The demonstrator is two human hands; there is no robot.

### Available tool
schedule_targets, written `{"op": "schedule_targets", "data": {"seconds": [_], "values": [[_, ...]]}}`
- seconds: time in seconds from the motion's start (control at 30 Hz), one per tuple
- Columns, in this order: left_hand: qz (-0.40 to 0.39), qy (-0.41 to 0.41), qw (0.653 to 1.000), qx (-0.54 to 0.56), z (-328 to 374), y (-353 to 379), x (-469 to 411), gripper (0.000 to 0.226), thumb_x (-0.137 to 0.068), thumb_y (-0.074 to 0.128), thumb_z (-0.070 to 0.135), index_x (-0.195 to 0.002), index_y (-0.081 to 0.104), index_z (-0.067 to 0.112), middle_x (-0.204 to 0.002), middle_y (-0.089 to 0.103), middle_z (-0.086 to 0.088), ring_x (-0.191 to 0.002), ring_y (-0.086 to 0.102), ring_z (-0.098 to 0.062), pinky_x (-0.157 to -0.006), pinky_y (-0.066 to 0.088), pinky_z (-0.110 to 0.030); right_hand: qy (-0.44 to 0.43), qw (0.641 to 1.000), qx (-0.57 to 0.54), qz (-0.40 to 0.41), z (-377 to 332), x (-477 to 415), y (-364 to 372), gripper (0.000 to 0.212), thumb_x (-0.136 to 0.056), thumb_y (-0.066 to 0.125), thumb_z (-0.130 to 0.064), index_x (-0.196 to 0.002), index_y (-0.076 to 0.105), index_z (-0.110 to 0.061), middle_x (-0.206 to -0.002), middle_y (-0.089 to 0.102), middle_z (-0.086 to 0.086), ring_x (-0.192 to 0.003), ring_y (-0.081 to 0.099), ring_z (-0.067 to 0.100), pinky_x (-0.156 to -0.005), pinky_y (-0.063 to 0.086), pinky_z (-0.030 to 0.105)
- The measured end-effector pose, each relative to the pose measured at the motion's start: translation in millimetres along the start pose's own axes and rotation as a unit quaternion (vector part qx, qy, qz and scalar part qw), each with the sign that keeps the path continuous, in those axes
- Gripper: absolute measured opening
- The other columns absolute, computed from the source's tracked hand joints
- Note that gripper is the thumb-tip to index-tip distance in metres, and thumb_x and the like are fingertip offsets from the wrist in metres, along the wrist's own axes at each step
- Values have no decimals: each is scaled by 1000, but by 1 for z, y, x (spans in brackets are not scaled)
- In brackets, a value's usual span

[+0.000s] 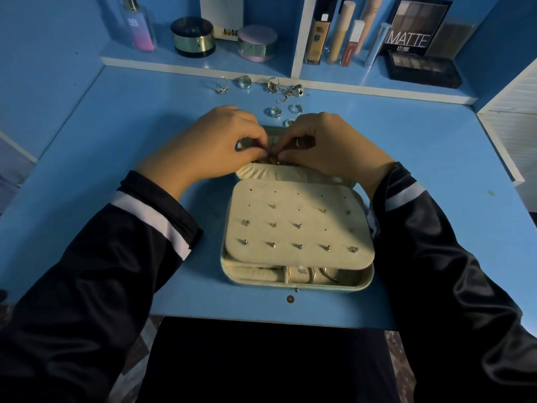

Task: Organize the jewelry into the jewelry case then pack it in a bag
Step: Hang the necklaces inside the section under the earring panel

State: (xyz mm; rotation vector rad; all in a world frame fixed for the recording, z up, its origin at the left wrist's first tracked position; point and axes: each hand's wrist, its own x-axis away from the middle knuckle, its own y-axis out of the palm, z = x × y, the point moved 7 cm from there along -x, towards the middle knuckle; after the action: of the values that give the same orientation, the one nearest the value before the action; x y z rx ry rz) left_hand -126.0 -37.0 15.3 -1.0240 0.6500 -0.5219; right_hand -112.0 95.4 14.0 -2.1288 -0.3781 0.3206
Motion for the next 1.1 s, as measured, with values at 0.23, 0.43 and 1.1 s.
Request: {"op": "schedule_targets", "data": {"seconds": [0.23, 0.43, 1.1], "values": [[-21, -19, 998, 48, -3, -2, 3, 5, -89, 71, 20, -91, 75, 21, -88, 66, 3, -86, 56, -18, -82, 46, -39, 6, 1000, -25, -14, 2, 5, -5, 12, -84, 72, -12, -86, 74, -23, -78, 62, -16, -65, 50, -7, -65, 37, 6], [-17, -23, 998, 48, 0, -1, 3, 8, -90, 69, 24, -94, 75, 20, -91, 67, 1, -90, 55, -19, -84, 42, -36, 22, 1000, -3, 7, 8, 5, -9, 9, -85, 72, -14, -92, 76, -16, -83, 62, -7, -64, 49, 0, -63, 37, 10], [-33, -24, 997, 60, 2, 3, 4, 7, -90, 69, 22, -90, 74, 18, -86, 65, 0, -87, 54, -20, -81, 44, -39, 5, 999, -4, -45, 0, 5, 3, 10, -88, 67, -11, -90, 72, -19, -80, 56, -21, -70, 52, -13, -68, 38, 3]]}}
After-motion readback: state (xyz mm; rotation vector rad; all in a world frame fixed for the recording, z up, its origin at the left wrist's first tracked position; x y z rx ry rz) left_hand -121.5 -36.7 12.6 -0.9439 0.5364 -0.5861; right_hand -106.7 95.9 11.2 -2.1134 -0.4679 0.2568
